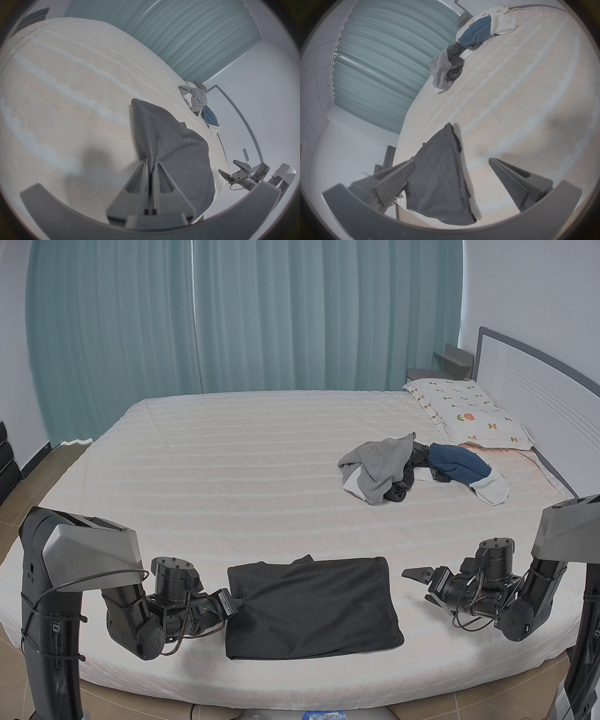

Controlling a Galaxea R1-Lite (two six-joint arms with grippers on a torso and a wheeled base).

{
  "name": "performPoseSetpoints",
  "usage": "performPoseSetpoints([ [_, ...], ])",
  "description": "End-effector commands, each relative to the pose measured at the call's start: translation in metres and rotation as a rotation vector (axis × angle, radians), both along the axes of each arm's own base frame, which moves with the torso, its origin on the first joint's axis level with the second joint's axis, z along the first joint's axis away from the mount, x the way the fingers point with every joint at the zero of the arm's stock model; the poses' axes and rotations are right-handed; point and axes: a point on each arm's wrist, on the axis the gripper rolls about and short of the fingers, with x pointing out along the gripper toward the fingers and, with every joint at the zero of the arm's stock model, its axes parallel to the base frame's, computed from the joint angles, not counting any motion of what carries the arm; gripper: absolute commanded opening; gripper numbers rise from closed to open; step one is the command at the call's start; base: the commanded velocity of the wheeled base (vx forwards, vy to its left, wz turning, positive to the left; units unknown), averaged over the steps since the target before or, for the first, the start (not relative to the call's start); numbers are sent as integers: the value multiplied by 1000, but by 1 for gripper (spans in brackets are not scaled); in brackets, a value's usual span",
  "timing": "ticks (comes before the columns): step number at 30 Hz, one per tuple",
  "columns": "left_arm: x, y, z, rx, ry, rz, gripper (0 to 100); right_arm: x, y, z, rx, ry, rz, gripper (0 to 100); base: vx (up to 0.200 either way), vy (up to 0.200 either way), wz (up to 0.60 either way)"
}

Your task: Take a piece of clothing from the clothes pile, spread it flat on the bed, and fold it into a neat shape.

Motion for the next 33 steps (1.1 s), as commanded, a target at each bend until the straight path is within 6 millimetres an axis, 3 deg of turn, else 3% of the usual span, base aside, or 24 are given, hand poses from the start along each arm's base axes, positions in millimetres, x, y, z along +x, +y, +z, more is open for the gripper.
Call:
performPoseSetpoints([
  [1,1,2,6,-10,-14,11,0,0,0,-1,-1,6,-1,100,0,0,0],
  [16,-4,7,8,23,-15,64,0,1,-9,-4,26,33,-26,100,0,0,0],
  [33,-12,13,15,39,-15,95,0,0,-7,-9,22,50,-22,100,0,200,0],
])
